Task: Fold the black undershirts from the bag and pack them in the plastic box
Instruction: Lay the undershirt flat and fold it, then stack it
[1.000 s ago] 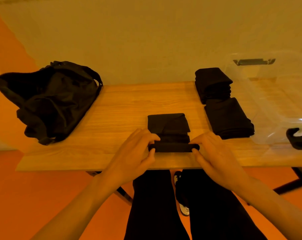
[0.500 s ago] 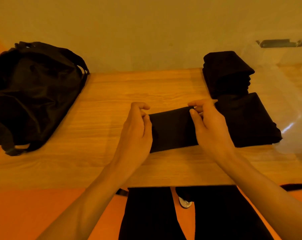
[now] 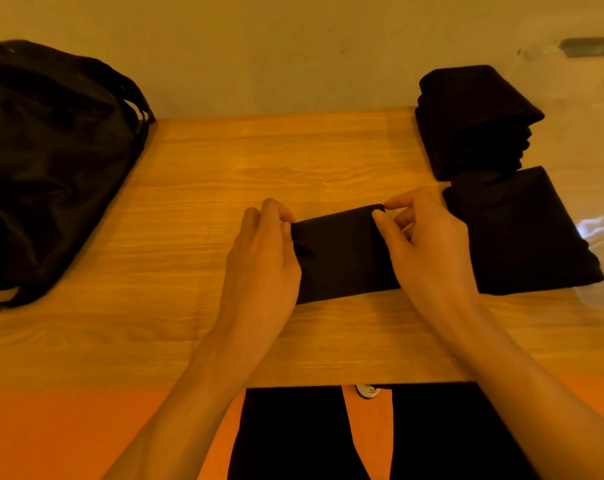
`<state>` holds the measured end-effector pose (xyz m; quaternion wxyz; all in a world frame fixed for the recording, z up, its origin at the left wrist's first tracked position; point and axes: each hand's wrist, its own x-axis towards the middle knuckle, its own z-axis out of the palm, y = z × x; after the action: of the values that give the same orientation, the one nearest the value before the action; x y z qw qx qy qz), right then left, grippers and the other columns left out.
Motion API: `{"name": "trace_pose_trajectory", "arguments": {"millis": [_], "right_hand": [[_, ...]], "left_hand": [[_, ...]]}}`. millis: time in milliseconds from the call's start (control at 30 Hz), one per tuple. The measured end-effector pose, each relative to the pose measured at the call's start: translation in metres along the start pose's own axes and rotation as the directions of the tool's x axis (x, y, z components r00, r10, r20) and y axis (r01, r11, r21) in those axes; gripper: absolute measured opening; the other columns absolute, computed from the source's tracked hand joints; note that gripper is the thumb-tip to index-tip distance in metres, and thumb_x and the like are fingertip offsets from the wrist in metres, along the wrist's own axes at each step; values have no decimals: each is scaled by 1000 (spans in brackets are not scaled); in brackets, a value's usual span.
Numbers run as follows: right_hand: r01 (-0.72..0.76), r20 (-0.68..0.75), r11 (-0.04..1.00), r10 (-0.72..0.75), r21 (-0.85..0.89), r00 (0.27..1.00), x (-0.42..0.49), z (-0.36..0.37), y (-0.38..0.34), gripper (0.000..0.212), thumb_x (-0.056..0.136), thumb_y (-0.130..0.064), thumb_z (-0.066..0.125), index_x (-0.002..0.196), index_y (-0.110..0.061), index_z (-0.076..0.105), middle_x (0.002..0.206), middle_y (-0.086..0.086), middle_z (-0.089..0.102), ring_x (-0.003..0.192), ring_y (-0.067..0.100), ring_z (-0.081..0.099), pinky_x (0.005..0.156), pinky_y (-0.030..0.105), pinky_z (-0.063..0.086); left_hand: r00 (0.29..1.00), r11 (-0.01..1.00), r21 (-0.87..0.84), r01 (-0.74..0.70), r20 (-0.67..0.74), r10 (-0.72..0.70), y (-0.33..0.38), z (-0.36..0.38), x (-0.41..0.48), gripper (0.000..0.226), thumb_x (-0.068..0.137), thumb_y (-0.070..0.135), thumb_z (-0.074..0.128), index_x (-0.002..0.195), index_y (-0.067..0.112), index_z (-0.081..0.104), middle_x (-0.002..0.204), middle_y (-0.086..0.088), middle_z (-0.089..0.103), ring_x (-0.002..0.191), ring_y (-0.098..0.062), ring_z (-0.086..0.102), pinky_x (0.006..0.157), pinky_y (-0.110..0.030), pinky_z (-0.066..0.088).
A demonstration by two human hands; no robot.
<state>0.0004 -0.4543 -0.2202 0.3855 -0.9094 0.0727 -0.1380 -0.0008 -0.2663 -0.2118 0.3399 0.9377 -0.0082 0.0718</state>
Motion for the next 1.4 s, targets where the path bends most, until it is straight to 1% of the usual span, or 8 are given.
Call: {"name": "trace_pose_trajectory", "arguments": {"millis": [167, 300, 533, 667, 900, 1267, 1333, 1400], "right_hand": [[-2, 15, 1000, 2, 3, 1000, 2, 1, -1, 19, 100, -34, 59, 111, -19, 64, 75, -17, 58, 70, 1, 60, 61, 12, 45], [-26, 7, 999, 26, 22, 1000, 1, 2, 0, 13, 100, -33, 58, 108, -23, 62, 76, -17, 58, 69, 3, 60, 57, 13, 48], [-54, -15, 997, 55, 51, 998, 1, 5, 2, 14, 102, -29, 56, 108, -19, 64, 78, -14, 61, 67, 7, 62, 62, 30, 56], [-57, 9, 998, 57, 32, 998, 2, 5, 4, 15, 103, -28, 55, 107, -18, 65, 77, -9, 62, 63, 11, 61, 63, 41, 58], [-101, 75, 993, 97, 58, 992, 8, 3, -1, 28, 98, -46, 58, 108, -20, 64, 76, -7, 64, 67, 9, 62, 59, 31, 54], [-51, 99, 997, 58, -66, 993, 8, 5, -2, 28, 103, -44, 50, 106, -18, 59, 69, -5, 60, 62, 11, 59, 57, 36, 54], [-11, 59, 997, 16, -76, 998, 5, 2, -3, 27, 102, -42, 51, 111, -17, 56, 78, -3, 63, 67, 12, 61, 62, 37, 56], [188, -29, 967, -196, -171, 980, 3, -5, -2, 27, 103, -35, 51, 117, -12, 57, 104, 3, 61, 89, 14, 58, 76, 34, 54]], "left_hand": [[1000, 1000, 23, 8, 2, -8, -2, 3, 3, 13, 109, 21, 38, 109, 22, 50, 101, 2, 54, 81, -8, 53, 64, -26, 47], [1000, 995, -95, 2, -9, -3, -6, 4, 10, 12, 108, 23, 42, 107, 21, 54, 94, 2, 59, 79, -8, 55, 59, -16, 42], [999, 968, -250, 16, -30, -24, -7, 2, 11, 11, 107, 25, 45, 102, 22, 54, 86, 8, 59, 85, -3, 56, 62, -14, 44], [995, 941, -325, 93, -1, -98, -4, -4, 13, 23, 103, 39, 52, 89, 22, 58, 75, 10, 58, 69, 4, 56, 56, -14, 40], [996, 940, -333, 80, -9, -88, -7, 0, 19, 14, 92, 37, 71, 91, 24, 68, 78, 8, 65, 70, -5, 60, 56, -15, 44], [994, 994, -65, 89, -54, -92, -7, -1, 27, 29, 94, 50, 64, 98, 21, 64, 79, 8, 63, 75, -9, 61, 63, -26, 47], [986, 1000, 9, 21, -167, -19, -2, -8, 22, 27, 98, 48, 59, 101, 21, 63, 94, 7, 59, 87, -11, 58, 72, -30, 50], [942, 979, 106, -174, -273, 197, 10, -13, 9, 24, 102, 39, 54, 103, 17, 63, 104, 3, 52, 98, -13, 50, 79, -29, 45]]}}
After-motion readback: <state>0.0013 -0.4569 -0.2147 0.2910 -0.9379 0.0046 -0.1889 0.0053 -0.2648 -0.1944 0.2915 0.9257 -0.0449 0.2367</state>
